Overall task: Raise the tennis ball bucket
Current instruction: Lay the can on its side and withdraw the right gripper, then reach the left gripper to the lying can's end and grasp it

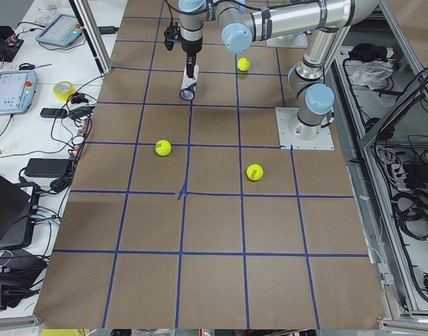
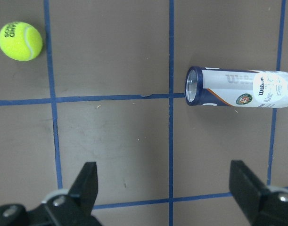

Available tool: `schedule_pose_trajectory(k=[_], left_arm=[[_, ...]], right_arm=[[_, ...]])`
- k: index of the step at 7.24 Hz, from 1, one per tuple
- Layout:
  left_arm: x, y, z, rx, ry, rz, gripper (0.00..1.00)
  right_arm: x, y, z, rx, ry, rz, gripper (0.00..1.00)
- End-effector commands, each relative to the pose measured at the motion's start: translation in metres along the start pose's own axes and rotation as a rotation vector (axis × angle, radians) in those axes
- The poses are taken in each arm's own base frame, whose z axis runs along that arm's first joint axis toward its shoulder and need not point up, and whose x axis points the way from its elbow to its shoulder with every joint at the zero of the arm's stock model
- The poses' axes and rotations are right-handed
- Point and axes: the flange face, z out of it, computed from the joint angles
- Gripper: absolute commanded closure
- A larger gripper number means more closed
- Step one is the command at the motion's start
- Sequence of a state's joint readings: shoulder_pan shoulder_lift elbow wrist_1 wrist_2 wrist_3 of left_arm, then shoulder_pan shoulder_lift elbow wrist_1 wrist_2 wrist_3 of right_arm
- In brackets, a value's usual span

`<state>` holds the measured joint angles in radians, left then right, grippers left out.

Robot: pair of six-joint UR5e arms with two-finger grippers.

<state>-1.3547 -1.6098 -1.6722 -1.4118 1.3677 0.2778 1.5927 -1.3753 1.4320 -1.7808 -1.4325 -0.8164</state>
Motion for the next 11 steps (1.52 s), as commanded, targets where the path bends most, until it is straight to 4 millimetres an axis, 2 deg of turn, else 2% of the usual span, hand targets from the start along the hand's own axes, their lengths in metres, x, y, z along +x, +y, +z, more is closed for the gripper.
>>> schedule_pose_trajectory(k=[1,2,3,4,5,6,7,8,11], left_arm=[[-0.005,-0.027,0.069,0.019,0.187,0.022,0.00],[-0.011,-0.040,0.104,0.051,0.222,0.050,0.00],[-0.018,-0.047,0.140,0.011,0.268,0.038,0.00],[-0.021,-0.052,0.169,-0.020,0.327,0.015,0.00],[-0.025,-0.055,0.189,-0.048,0.350,0.000,0.00],[-0.023,-0.058,0.198,-0.048,0.406,-0.019,0.00],[-0.019,-0.059,0.203,-0.042,0.469,-0.034,0.00],[-0.015,-0.062,0.211,-0.041,0.529,-0.049,0.00],[-0.018,-0.057,0.238,-0.086,0.567,-0.076,0.00]], right_arm=[[-0.011,0.022,-0.017,-0.045,-0.026,0.168,0.00],[-0.017,0.025,-0.027,-0.034,-0.015,0.282,0.00],[-0.024,0.031,-0.047,-0.020,0.027,0.411,0.00],[-0.022,0.043,-0.057,-0.068,0.114,0.506,0.00],[-0.024,0.048,-0.061,-0.085,0.133,0.652,0.00],[-0.029,0.050,-0.066,-0.084,0.139,0.763,0.00],[-0.031,0.055,-0.068,-0.103,0.140,0.787,0.00],[-0.033,0.053,-0.069,-0.098,0.142,0.780,0.00],[-0.030,0.056,-0.069,-0.108,0.170,0.774,0.00]])
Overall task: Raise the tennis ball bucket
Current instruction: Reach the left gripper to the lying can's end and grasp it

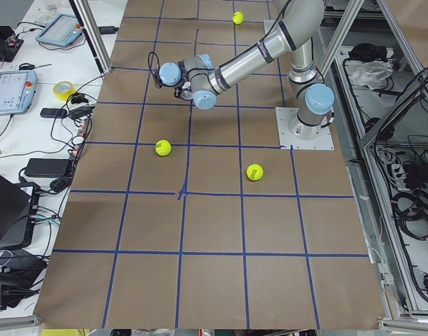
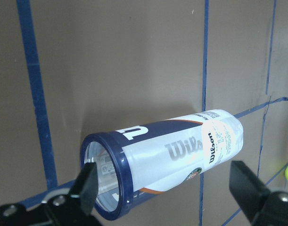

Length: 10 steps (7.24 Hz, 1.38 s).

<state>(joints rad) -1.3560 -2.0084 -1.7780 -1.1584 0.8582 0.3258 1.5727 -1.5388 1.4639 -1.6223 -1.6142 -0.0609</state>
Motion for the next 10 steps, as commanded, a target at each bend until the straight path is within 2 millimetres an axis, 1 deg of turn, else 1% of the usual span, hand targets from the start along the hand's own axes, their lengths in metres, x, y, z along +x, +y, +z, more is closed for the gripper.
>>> schedule_pose_trajectory(k=[1,2,4,6,7,8,9,10], left_arm=[[-0.012,0.003,0.016,-0.028,0.018,-0.028,0.00],[-0.016,0.004,0.021,-0.041,0.021,-0.040,0.00],[-0.014,0.010,0.031,-0.060,0.027,-0.044,0.03],[-0.014,0.012,0.033,-0.064,0.028,-0.045,0.06],[-0.015,0.012,0.033,-0.066,0.024,-0.044,0.30],[-0.014,0.011,0.032,-0.064,0.023,-0.044,0.78],[-0.012,0.011,0.029,-0.061,0.014,-0.037,1.00],[-0.009,0.008,0.024,-0.052,0.005,-0.035,1.00]], right_arm=[[0.000,0.000,-0.001,0.003,0.010,-0.001,0.00],[0.000,0.000,-0.001,0.002,0.010,-0.002,0.00],[0.000,0.002,-0.002,0.000,0.010,-0.003,0.00],[0.001,0.002,-0.002,-0.002,0.018,-0.002,0.00],[0.002,0.002,-0.002,-0.002,0.022,-0.002,0.00],[0.001,0.002,-0.002,-0.003,0.022,-0.003,0.00],[0.001,0.004,0.001,-0.009,0.022,-0.004,0.00],[0.000,0.012,-0.001,-0.008,0.022,-0.004,0.00]])
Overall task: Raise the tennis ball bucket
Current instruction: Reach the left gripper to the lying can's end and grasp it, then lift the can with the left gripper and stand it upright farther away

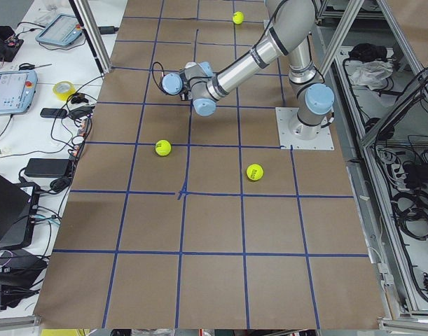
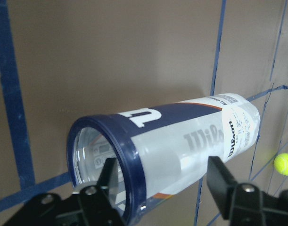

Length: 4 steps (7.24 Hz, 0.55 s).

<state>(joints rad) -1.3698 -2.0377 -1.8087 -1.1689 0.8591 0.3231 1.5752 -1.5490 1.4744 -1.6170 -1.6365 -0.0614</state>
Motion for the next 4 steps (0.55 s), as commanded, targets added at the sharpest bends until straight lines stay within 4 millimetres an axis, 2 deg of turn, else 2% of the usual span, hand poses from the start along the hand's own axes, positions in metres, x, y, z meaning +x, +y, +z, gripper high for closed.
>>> schedule_pose_trajectory(k=[1,2,4], left_arm=[[0.006,-0.004,-0.008,0.024,-0.013,-0.106,1.00],[0.019,-0.012,-0.017,0.048,-0.016,-0.175,1.00],[0.082,-0.037,-0.058,0.130,-0.044,-0.271,1.00]], right_arm=[[-0.001,0.011,0.008,-0.012,0.001,-0.001,0.00],[-0.001,0.016,0.005,-0.004,0.002,0.000,0.00],[-0.001,0.016,0.004,-0.003,0.003,-0.002,0.00]])
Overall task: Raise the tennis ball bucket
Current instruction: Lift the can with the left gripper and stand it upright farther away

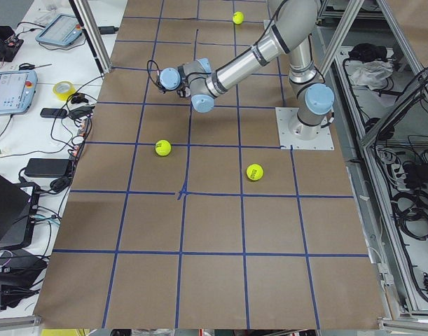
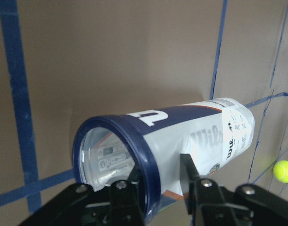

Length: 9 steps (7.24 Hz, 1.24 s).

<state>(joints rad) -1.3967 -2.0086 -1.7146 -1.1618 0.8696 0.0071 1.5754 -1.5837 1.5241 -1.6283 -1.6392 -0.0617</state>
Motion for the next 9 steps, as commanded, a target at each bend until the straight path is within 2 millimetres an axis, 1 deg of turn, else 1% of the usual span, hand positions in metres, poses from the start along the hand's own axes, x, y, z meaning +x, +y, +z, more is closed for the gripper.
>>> schedule_pose_trajectory(k=[1,2,3,4,5,6,8,9], left_arm=[[0.071,-0.013,-0.041,0.102,-0.091,-0.047,1.00],[0.098,-0.012,-0.056,0.148,-0.183,0.004,1.00],[0.114,-0.012,-0.066,0.188,-0.254,0.039,1.00],[0.132,-0.006,-0.066,0.211,-0.319,0.077,1.00],[0.154,0.000,-0.057,0.244,-0.424,0.148,1.00],[0.175,0.001,-0.051,0.276,-0.488,0.199,1.00],[0.188,0.002,-0.046,0.334,-0.576,0.337,1.00],[0.196,0.008,-0.033,0.329,-0.661,0.418,1.00]], right_arm=[[0.000,0.001,0.000,-0.001,0.001,-0.001,0.00],[0.000,0.002,0.000,0.001,0.001,0.000,0.00],[0.000,0.002,0.003,-0.005,0.000,0.000,0.00],[-0.001,0.007,0.004,-0.008,0.000,0.000,0.00],[-0.001,0.009,0.004,-0.010,0.000,0.000,0.00],[-0.001,0.009,0.004,-0.010,-0.002,0.000,0.00],[-0.001,0.009,0.004,-0.010,0.000,-0.002,0.00],[0.000,0.009,0.004,-0.010,0.005,-0.002,0.00]])
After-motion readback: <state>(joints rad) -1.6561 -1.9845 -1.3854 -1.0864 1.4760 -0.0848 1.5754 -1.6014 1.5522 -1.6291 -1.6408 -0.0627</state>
